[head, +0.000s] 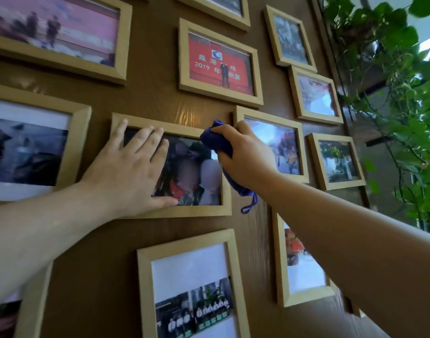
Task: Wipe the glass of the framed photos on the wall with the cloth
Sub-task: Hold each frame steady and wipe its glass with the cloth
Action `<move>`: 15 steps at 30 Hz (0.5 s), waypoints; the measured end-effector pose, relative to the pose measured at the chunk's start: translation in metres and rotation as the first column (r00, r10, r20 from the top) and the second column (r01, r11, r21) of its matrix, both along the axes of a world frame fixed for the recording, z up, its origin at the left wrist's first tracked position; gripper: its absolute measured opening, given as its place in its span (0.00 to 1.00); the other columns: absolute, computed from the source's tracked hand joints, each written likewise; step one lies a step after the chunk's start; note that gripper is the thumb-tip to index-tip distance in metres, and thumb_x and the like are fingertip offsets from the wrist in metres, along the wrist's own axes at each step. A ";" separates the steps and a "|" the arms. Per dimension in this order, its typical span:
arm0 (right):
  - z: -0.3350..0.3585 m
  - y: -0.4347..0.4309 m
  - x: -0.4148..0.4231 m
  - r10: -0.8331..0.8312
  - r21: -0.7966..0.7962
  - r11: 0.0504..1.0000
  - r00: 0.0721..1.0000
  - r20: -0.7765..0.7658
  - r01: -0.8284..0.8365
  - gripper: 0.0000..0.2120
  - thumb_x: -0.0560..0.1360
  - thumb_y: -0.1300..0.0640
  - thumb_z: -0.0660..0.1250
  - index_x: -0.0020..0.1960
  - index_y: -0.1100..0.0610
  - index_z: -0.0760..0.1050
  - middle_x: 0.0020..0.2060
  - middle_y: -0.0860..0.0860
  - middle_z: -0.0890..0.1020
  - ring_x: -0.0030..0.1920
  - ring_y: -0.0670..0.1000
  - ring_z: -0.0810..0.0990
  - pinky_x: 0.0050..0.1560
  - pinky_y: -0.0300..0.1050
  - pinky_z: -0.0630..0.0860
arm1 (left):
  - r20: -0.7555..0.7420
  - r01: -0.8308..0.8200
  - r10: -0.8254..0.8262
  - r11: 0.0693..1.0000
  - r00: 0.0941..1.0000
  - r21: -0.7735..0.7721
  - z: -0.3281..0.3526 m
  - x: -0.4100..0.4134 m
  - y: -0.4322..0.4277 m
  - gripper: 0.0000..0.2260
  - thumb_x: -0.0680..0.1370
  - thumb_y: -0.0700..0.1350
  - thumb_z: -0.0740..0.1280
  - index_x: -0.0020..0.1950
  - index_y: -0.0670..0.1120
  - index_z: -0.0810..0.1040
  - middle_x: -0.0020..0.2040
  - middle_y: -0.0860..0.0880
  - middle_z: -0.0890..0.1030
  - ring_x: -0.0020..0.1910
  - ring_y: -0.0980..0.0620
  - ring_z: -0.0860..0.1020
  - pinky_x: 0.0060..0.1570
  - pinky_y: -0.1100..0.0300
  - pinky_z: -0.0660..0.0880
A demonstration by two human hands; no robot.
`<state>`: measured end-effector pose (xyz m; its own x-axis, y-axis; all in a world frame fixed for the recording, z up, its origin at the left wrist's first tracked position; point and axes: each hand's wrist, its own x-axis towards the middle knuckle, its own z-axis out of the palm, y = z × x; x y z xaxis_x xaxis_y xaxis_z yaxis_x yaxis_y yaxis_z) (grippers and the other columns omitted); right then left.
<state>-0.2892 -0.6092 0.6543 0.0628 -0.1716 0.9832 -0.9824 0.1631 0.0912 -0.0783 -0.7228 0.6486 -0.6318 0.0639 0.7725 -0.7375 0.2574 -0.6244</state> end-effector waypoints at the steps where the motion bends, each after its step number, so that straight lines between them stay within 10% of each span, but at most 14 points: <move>1: 0.001 -0.005 0.011 0.010 0.001 1.000 1.000 -0.015 -0.010 0.21 0.74 0.52 0.64 0.66 0.44 0.65 0.56 0.51 0.71 0.46 0.55 0.75 0.39 0.55 0.77 | -0.008 0.005 -0.005 1.000 1.000 -0.005 -0.002 0.007 -0.004 0.51 0.66 0.76 0.44 0.73 0.37 0.60 0.74 0.36 0.62 0.74 0.40 0.58 0.71 0.34 0.51; 15: -0.007 -0.084 0.092 -0.085 0.044 0.994 0.974 -0.209 0.096 0.26 0.74 0.50 0.64 0.69 0.41 0.60 0.59 0.52 0.68 0.39 0.49 0.70 0.31 0.42 0.69 | -0.126 0.055 -0.041 0.993 0.991 0.107 -0.018 0.054 -0.044 0.54 0.62 0.79 0.39 0.75 0.40 0.50 0.78 0.40 0.53 0.76 0.43 0.50 0.72 0.36 0.48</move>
